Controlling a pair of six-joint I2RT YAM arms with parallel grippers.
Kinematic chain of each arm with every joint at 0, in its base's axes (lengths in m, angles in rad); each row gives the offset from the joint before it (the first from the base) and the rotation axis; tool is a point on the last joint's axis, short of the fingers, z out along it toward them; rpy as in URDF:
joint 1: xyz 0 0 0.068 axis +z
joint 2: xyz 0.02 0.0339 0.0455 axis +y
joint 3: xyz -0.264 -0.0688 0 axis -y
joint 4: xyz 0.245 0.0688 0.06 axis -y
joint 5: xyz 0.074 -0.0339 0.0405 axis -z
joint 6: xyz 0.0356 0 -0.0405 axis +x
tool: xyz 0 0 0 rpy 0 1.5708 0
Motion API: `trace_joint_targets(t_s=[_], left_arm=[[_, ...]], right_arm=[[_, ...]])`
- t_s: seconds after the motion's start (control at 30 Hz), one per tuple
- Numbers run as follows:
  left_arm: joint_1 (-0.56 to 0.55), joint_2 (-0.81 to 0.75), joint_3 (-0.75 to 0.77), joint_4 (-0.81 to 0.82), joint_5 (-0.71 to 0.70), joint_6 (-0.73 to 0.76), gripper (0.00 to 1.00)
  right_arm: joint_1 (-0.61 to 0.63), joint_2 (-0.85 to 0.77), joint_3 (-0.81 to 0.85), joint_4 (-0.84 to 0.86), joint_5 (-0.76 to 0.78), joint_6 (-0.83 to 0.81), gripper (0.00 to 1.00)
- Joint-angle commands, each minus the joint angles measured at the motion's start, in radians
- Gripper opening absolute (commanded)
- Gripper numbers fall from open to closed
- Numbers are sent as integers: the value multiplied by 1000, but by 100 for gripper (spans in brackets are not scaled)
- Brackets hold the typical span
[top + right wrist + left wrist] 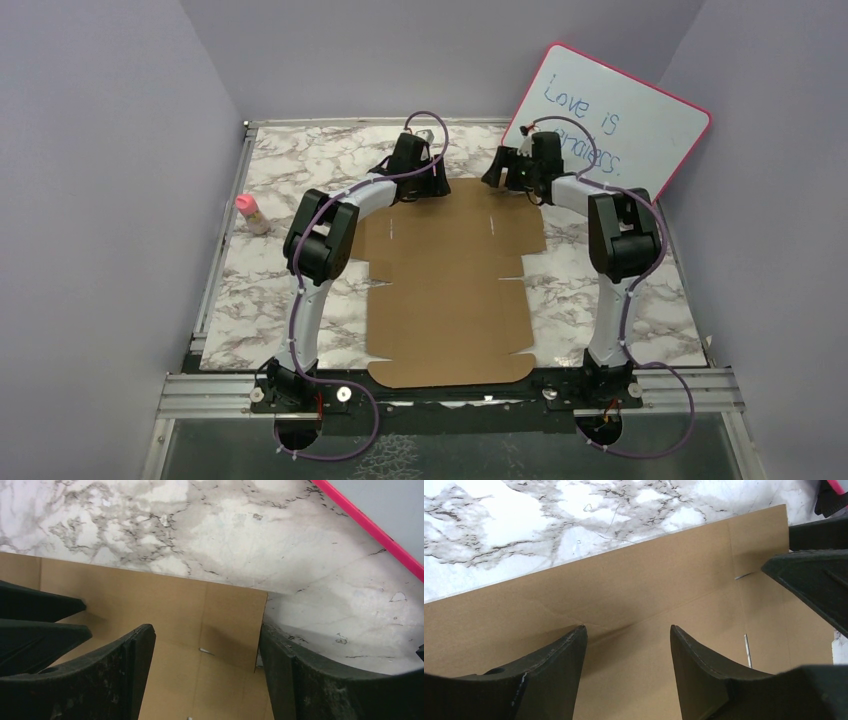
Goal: Fold the paper box
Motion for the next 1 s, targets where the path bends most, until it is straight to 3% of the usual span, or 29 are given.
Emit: trace_joint_targets(t_s=[0.0, 0.97], left_arm=[[-3, 50, 9, 6, 19, -12, 64], [-16, 43, 22, 7, 29, -26, 63]], right_arm=[[12, -85, -12, -14, -58, -17, 80], [104, -85, -12, 16, -57, 12, 81]])
